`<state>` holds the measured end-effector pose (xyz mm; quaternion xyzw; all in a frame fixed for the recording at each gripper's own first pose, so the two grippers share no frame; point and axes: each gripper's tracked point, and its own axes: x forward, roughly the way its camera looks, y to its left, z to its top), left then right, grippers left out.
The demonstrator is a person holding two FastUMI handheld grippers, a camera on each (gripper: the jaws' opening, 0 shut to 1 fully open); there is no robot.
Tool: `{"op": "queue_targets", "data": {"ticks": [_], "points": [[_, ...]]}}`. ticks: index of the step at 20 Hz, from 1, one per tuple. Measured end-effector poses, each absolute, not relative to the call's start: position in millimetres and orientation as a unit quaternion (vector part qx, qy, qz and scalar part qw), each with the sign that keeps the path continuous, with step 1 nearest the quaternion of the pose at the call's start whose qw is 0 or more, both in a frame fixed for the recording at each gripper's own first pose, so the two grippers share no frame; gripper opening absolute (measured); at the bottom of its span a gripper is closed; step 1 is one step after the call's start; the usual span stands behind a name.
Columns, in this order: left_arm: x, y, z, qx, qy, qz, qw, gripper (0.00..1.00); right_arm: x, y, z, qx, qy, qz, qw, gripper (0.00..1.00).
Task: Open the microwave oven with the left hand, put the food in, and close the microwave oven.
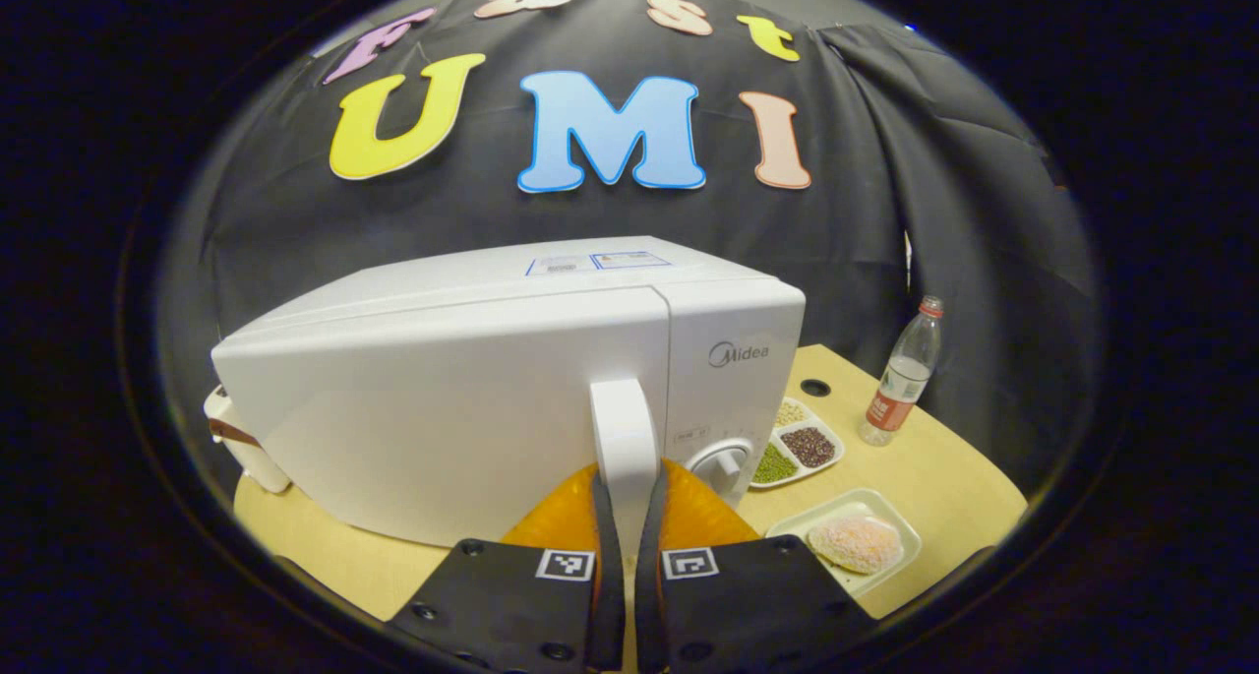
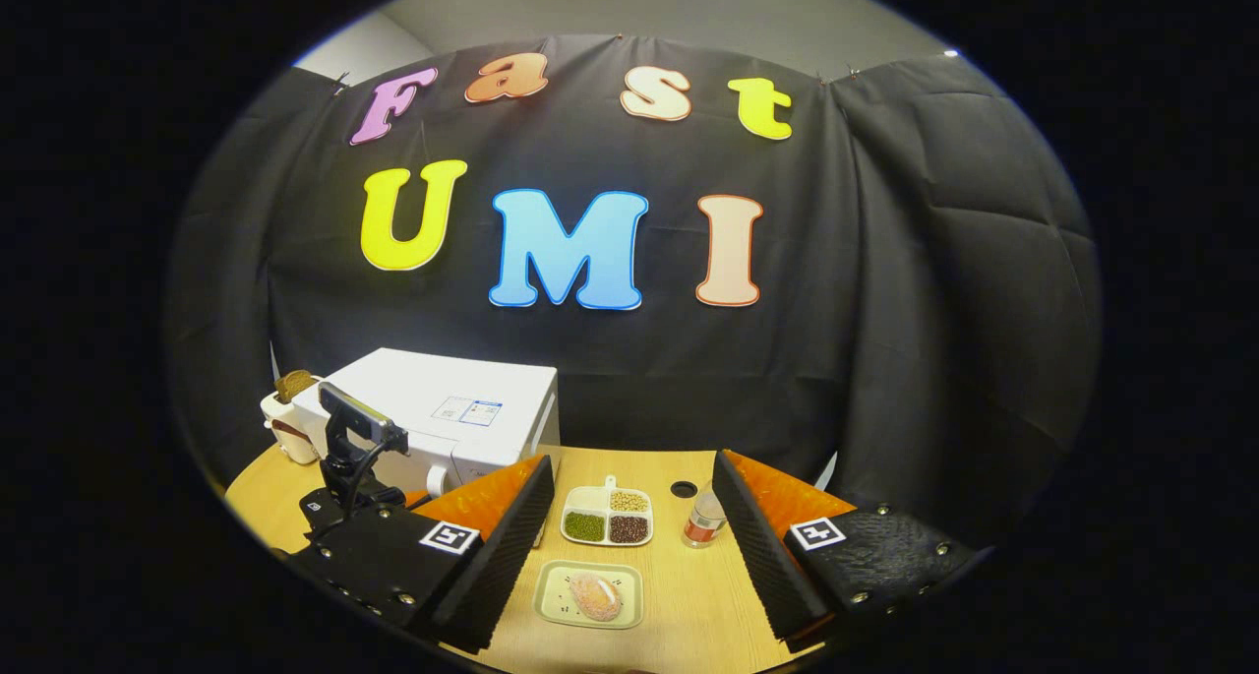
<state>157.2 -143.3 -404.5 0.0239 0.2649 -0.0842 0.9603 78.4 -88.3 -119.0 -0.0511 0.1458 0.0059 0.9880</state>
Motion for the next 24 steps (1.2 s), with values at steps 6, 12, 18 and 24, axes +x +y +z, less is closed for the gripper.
{"op": "queue_targets", "data": {"ticks": [6, 12, 18, 24], "points": [[156, -144, -406, 0.033, 0.277, -0.108, 0.954, 0.11, 72, -100, -125, -0.023, 0.149, -0.021, 0.988, 0.99], [156, -144, -405, 0.035, 0.287, -0.118, 0.950, 0.10, 68, -110, -126, -0.012, 0.148, -0.044, 0.988, 0.99], [155, -145, -405, 0.035, 0.294, -0.125, 0.947, 0.11, 66, -107, -124, -0.013, 0.144, -0.052, 0.988, 0.99], [92, -134, -396, 0.052, 0.297, -0.156, 0.941, 0.11, 63, -97, -126, -0.008, 0.144, -0.050, 0.988, 0.99]]}}
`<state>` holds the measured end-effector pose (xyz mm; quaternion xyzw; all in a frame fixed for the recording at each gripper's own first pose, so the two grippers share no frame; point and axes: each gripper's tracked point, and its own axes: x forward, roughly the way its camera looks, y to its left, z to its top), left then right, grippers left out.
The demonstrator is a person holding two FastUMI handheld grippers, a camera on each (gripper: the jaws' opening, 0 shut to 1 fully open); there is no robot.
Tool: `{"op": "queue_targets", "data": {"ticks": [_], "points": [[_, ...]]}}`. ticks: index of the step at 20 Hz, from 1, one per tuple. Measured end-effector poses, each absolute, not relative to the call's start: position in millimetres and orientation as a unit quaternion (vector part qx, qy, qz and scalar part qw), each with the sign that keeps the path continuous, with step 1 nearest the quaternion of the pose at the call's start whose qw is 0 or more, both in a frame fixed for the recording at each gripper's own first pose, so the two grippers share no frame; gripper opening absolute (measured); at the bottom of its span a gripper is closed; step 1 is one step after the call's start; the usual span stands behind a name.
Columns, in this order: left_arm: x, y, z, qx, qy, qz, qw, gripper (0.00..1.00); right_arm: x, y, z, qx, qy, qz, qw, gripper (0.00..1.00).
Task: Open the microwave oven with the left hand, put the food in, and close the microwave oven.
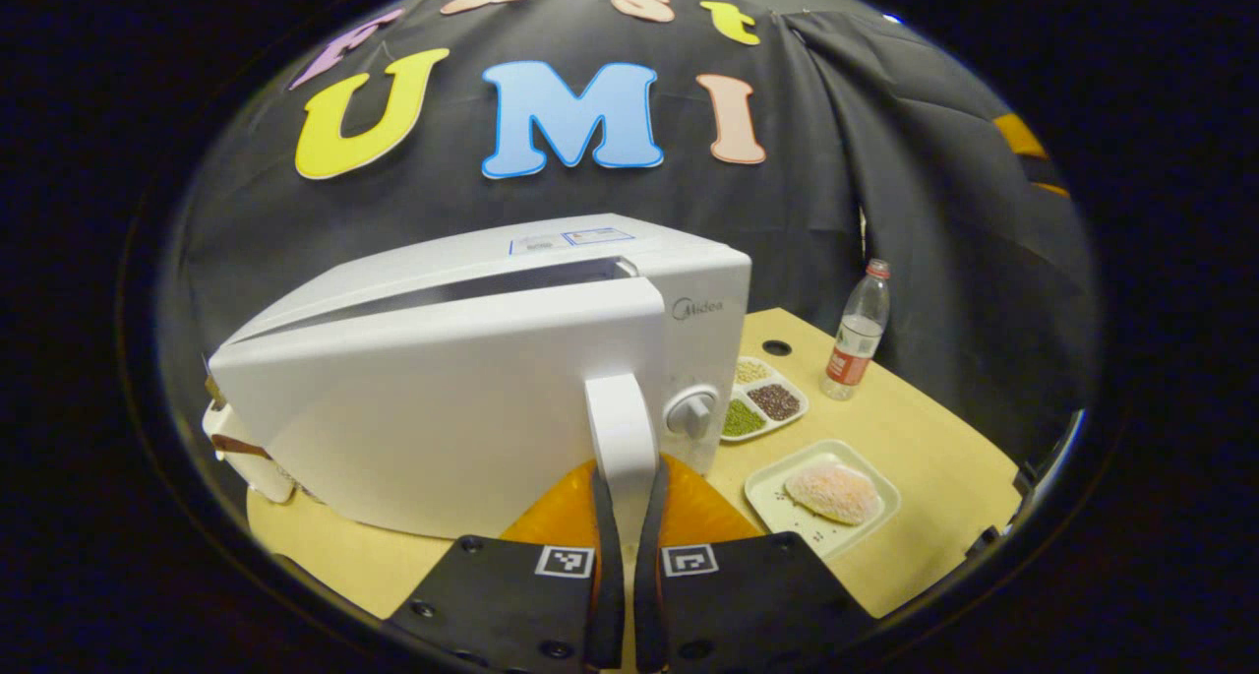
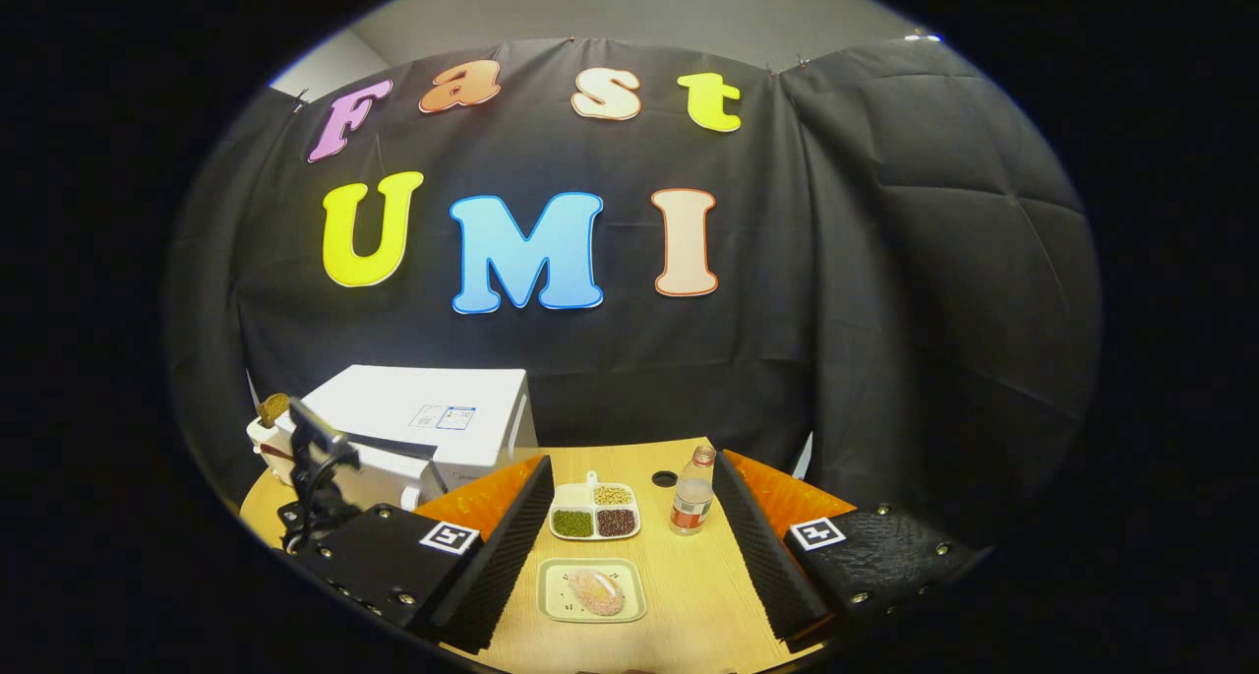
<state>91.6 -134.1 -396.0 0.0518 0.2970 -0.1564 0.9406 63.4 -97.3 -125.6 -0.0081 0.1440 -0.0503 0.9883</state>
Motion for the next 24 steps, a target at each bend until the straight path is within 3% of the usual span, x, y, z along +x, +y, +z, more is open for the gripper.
{"op": "queue_targets", "data": {"ticks": [7, 15, 24], "points": [[35, -114, -387, 0.059, 0.308, -0.220, 0.924, 0.10, 49, -58, -125, -0.011, 0.143, -0.014, 0.990, 0.99], [-46, -62, -379, 0.079, 0.337, -0.302, 0.888, 0.11, 10, -25, -130, -0.005, 0.148, -0.017, 0.989, 0.99], [-101, 5, -369, 0.094, 0.347, -0.321, 0.876, 0.11, -20, 28, -129, -0.008, 0.146, -0.007, 0.989, 0.99]]}}
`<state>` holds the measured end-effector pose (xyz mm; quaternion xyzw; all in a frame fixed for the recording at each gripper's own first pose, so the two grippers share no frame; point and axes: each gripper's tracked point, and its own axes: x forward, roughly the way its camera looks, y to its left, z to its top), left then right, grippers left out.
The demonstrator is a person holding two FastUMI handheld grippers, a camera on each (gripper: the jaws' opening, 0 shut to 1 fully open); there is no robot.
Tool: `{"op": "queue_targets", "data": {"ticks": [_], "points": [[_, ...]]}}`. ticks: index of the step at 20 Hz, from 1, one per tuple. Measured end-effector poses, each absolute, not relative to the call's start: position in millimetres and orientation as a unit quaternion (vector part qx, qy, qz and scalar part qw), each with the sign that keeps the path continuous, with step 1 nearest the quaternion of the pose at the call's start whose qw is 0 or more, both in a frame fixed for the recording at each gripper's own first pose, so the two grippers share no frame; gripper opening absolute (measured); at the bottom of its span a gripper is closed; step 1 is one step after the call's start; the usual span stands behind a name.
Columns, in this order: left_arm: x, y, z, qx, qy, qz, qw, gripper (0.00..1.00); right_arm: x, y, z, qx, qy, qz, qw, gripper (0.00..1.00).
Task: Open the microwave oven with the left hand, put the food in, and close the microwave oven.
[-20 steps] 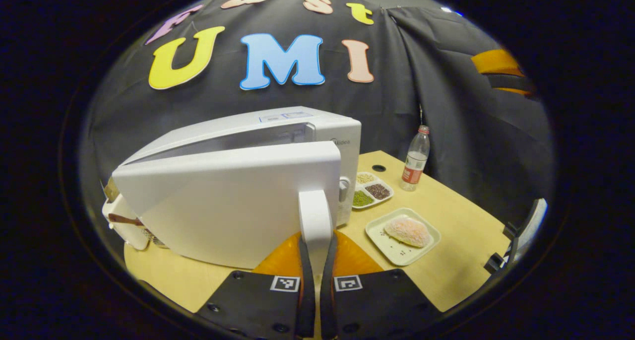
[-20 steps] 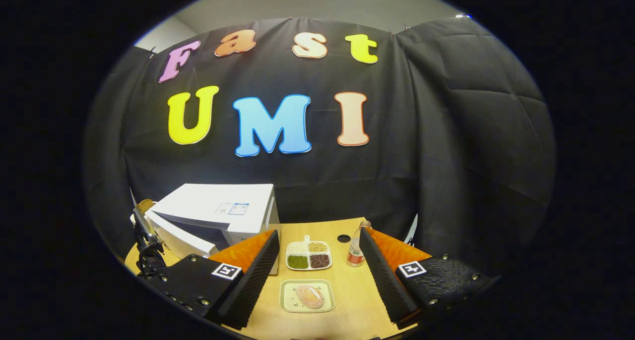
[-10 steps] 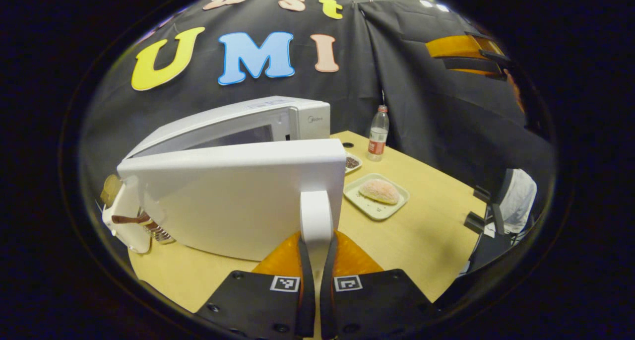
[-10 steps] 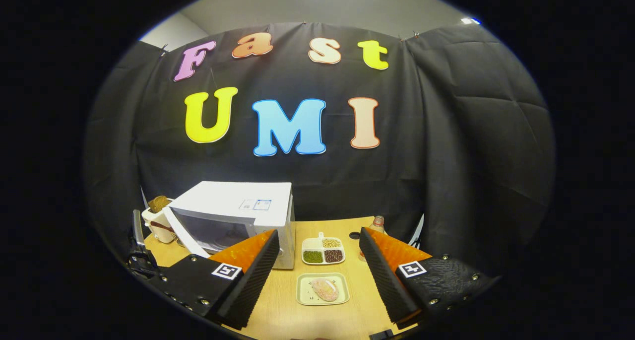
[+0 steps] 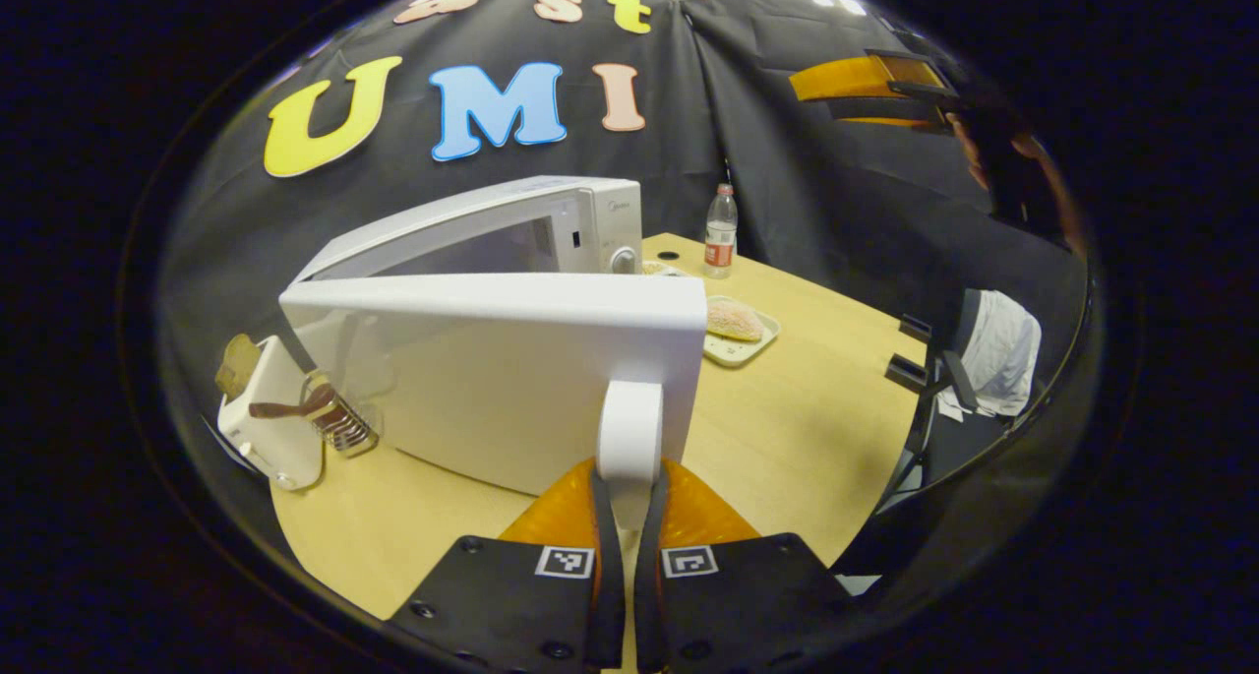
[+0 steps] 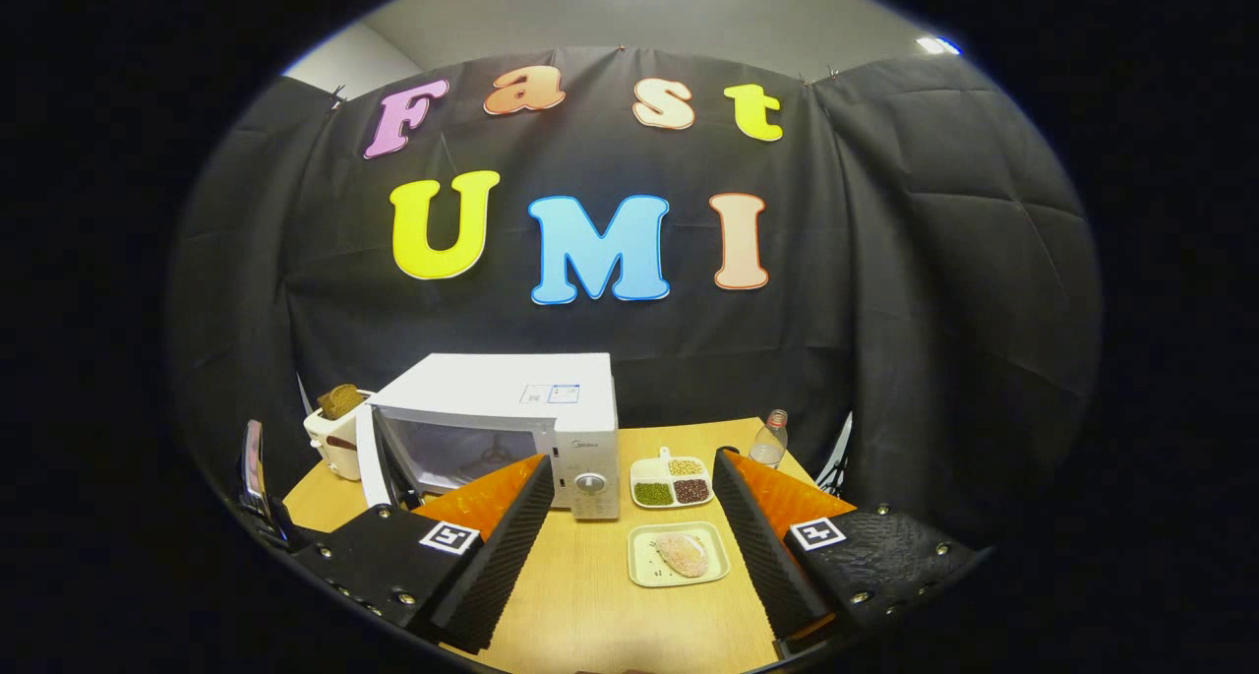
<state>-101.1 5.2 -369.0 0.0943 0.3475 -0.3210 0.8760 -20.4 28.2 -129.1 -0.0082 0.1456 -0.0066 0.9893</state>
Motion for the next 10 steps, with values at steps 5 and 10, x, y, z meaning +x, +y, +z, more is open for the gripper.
{"op": "queue_targets", "data": {"ticks": [5, 10], "points": [[-128, 54, -368, 0.100, 0.364, -0.327, 0.866, 0.11, -27, 54, -132, -0.011, 0.150, 0.004, 0.989, 0.99], [-146, 104, -366, 0.100, 0.381, -0.343, 0.853, 0.11, -27, 82, -135, -0.015, 0.152, 0.020, 0.988, 0.99]]}}
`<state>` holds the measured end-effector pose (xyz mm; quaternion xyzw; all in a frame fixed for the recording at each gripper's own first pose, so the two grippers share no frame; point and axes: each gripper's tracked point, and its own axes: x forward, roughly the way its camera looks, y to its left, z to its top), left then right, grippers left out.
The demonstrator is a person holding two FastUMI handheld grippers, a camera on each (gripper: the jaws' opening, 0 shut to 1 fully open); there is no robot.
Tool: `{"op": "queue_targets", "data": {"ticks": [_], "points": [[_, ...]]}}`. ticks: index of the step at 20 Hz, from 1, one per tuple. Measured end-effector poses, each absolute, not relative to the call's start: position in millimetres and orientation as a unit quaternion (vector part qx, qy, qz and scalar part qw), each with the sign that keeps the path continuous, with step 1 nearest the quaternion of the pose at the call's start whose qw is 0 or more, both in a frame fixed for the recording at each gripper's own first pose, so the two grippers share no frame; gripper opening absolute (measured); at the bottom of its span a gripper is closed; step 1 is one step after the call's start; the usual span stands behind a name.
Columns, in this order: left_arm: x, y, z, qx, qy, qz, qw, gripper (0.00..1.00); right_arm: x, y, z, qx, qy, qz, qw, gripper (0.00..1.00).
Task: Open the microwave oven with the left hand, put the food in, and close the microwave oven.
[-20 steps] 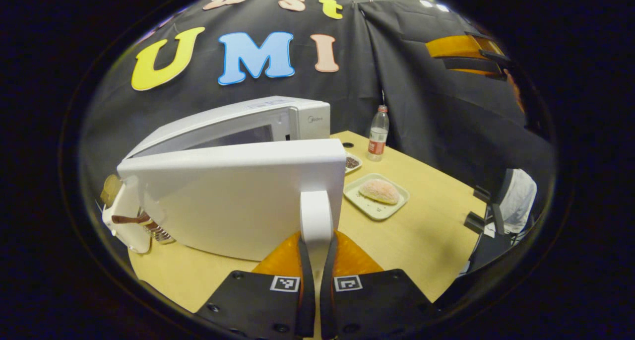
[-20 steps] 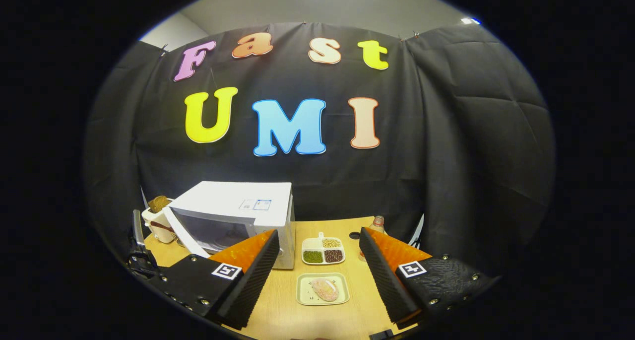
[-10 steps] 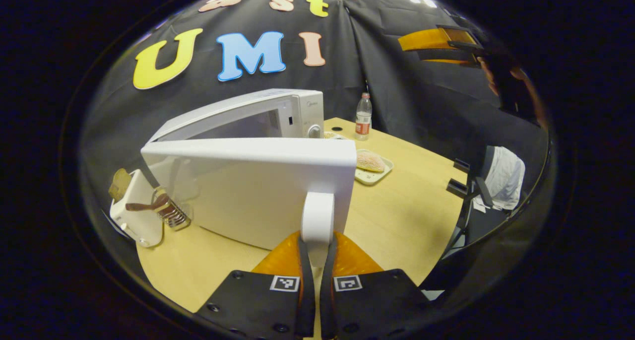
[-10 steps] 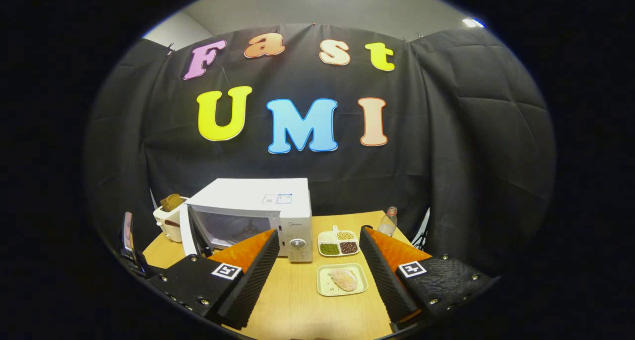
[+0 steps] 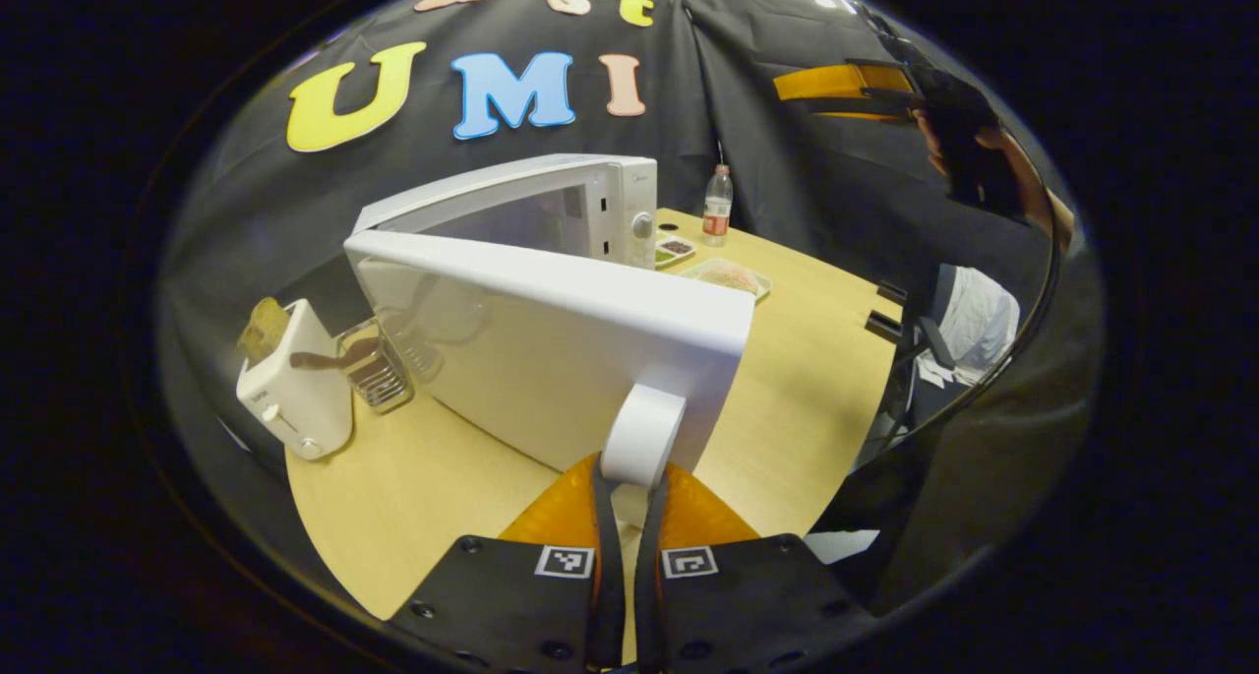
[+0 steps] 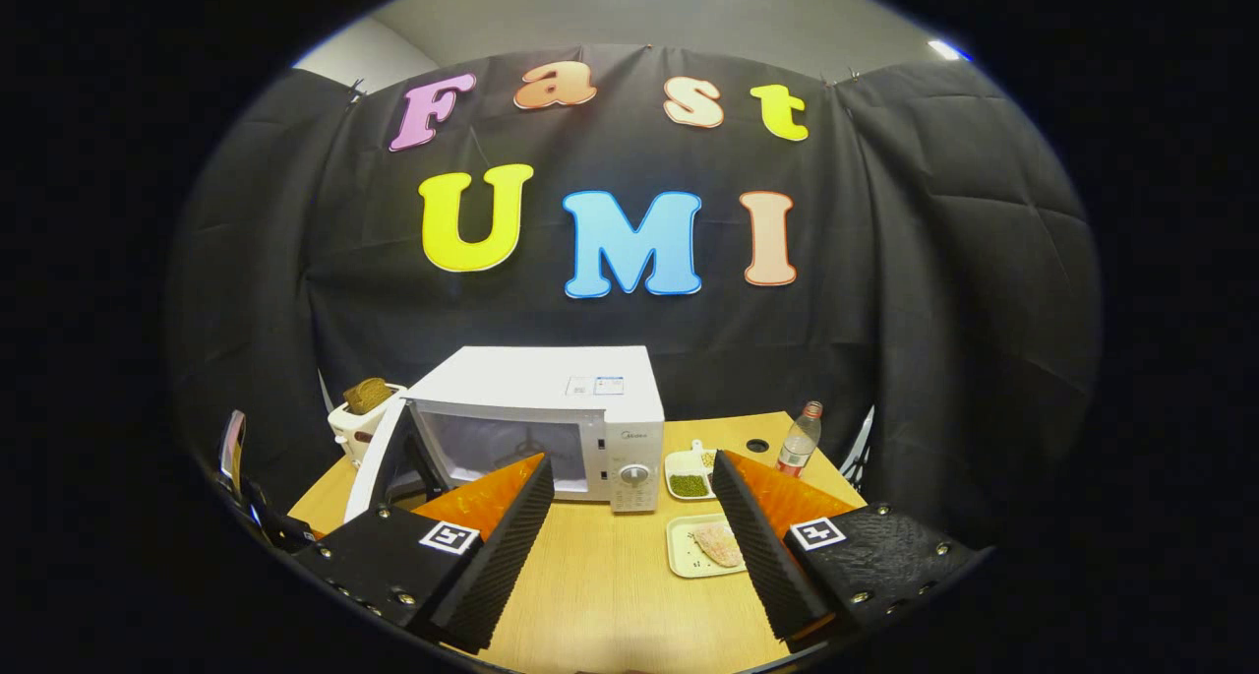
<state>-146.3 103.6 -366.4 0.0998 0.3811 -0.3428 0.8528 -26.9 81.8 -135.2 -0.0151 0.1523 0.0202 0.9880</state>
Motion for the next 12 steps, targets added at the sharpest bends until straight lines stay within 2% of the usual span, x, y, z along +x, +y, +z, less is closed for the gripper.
{"op": "queue_targets", "data": {"ticks": [6, 12], "points": [[-155, 153, -366, 0.118, 0.398, -0.352, 0.839, 0.11, -27, 100, -134, -0.030, 0.154, 0.029, 0.987, 0.99], [-158, 212, -365, 0.117, 0.408, -0.313, 0.849, 0.12, -29, 119, -135, -0.049, 0.155, 0.052, 0.985, 0.99]]}}
